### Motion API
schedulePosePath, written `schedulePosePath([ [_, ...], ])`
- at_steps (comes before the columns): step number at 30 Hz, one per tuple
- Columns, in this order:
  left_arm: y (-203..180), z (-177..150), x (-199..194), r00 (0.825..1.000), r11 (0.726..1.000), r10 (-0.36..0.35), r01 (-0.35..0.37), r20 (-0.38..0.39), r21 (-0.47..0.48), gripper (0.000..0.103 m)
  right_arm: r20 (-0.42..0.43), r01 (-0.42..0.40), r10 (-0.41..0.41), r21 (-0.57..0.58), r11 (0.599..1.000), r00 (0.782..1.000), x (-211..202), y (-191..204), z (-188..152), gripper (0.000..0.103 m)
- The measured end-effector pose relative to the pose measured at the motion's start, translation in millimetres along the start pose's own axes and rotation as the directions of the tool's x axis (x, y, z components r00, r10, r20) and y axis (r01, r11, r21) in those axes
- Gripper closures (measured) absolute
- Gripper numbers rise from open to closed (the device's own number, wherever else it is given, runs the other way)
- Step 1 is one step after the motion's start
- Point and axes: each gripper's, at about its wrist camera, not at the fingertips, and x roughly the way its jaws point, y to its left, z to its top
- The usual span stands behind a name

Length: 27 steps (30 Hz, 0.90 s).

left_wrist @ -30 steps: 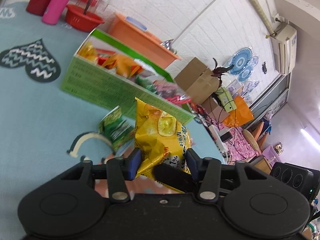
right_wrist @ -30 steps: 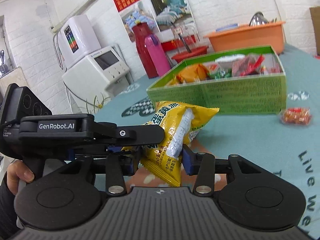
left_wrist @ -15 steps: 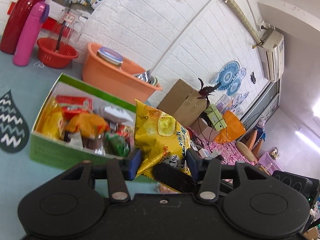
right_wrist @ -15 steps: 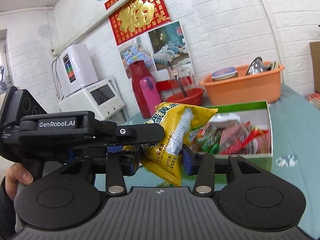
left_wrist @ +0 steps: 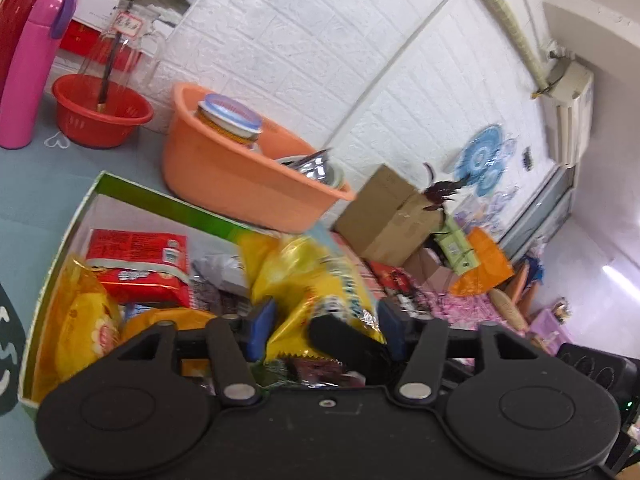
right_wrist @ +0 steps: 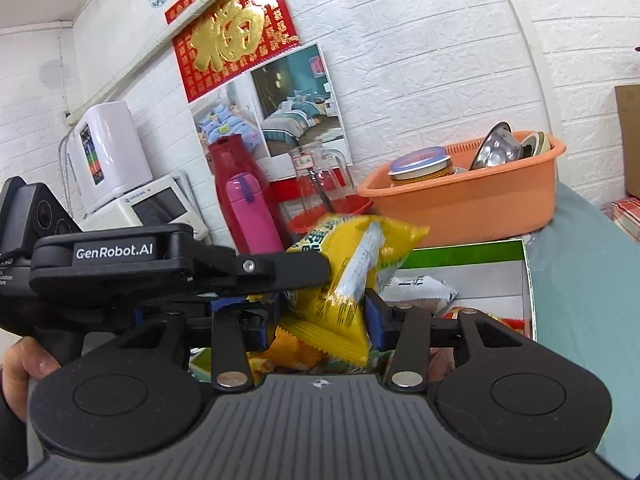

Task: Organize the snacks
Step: 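Carry the yellow chip bag into the box and open the left gripper, then grasp the green pea-snack packet with the left gripper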

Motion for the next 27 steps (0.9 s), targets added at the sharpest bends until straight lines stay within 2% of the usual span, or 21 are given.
schedulePosePath([
  [1, 5, -1, 3, 0.999, 0.999, 0.043, -0.043, -0.002, -0.010, 0.000, -0.015, 0.032, -0.032, -0.020, 0.999, 0.999, 7, -2, -3, 0.022],
  [3, 12, -7, 2, 0.996, 0.996, 0.092, -0.092, 0.011, -0.022, 0.000, -0.040, 0.077, -0.078, -0.040, 0.996, 0.996, 14, -6, -9, 0.006],
  [6, 20, -13, -3, 0.997, 0.996, 0.083, -0.083, 0.002, -0.020, 0.000, -0.021, 0.060, -0.061, -0.041, 0.997, 0.998, 6, -10, -15, 0.000],
  [9, 16, -13, -12, 0.996, 0.996, 0.083, -0.083, 0.013, -0.020, 0.000, -0.015, 0.060, -0.061, -0.036, 0.998, 0.998, -3, -4, -13, 0.000],
  [13, 1, -14, -34, 0.997, 0.998, 0.061, -0.060, 0.041, -0.021, 0.000, 0.037, 0.061, -0.059, -0.059, 0.996, 0.998, -28, 11, -6, 0.000],
  [21, -38, -28, -92, 0.997, 0.999, 0.046, -0.047, 0.068, 0.003, 0.000, 0.047, -0.044, 0.046, -0.046, 0.998, 0.998, -96, 37, 2, 0.000],
  [24, -47, -42, -112, 0.997, 0.999, 0.043, -0.044, 0.068, 0.016, 0.000, 0.052, -0.072, 0.075, -0.066, 0.995, 0.996, -121, 46, -3, 0.000],
  [27, -48, -59, -117, 0.996, 0.995, 0.077, -0.079, 0.037, 0.057, 0.000, 0.056, -0.091, 0.093, -0.042, 0.995, 0.994, -143, 47, -17, 0.000],
])
